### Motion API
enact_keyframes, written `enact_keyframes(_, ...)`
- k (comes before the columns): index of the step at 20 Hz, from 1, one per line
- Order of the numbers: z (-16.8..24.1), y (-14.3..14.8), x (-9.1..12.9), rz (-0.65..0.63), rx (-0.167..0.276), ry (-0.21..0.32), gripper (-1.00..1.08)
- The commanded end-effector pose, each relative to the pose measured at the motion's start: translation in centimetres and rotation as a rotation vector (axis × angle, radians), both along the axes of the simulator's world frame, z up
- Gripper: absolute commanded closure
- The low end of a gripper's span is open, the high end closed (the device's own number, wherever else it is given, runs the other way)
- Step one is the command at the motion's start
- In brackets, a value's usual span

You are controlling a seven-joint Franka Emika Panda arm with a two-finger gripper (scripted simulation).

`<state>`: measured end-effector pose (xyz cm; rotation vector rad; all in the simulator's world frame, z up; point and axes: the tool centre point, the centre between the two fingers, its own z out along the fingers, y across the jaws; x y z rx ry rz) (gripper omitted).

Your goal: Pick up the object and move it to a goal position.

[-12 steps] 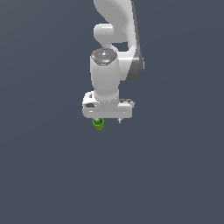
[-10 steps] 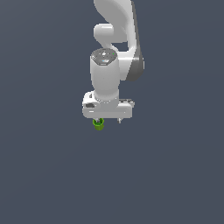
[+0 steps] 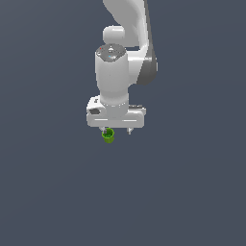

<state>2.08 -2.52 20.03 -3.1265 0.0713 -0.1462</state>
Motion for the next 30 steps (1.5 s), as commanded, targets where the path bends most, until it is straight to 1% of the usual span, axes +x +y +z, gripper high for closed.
enact_keyframes(1, -0.1, 0.0, -0.1, -0.002, 0.0, 0.001, -0.92)
enact_keyframes(5, -0.9, -0.4, -0.5, -0.028, 0.002, 0.007, -0.92)
enact_keyframes(9, -2.7, -1.1, -1.6, -0.085, 0.006, 0.023, -0.92)
enact_keyframes(12, -4.6, -2.0, -2.9, -0.15, 0.01, 0.039, -0.92)
enact_keyframes(17, -8.1, -3.6, -5.6, -0.275, 0.012, 0.07, -0.92)
enact_keyframes(22, -10.1, -4.6, -7.5, -0.355, 0.01, 0.088, -0.92)
enact_keyframes(26, -10.7, -4.9, -8.1, -0.38, 0.009, 0.094, -0.92)
enact_keyframes(30, -10.8, -4.9, -8.1, -0.375, 0.009, 0.094, -0.92)
